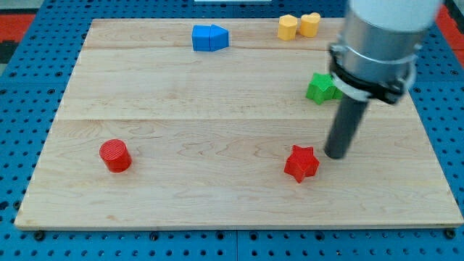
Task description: Move the red star bottom right to the red circle
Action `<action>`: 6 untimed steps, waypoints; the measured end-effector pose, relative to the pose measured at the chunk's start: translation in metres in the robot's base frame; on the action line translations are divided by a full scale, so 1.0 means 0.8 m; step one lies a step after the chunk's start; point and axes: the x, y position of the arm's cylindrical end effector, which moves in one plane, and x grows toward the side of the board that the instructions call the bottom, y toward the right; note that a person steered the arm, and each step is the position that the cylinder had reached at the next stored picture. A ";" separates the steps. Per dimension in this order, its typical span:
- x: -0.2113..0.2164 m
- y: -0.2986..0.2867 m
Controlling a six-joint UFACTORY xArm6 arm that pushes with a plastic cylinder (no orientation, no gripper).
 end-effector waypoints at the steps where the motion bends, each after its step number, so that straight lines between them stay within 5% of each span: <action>1: -0.005 -0.150; 2: -0.007 -0.277; 3: 0.002 -0.170; 4: 0.030 -0.232; 6: -0.012 -0.307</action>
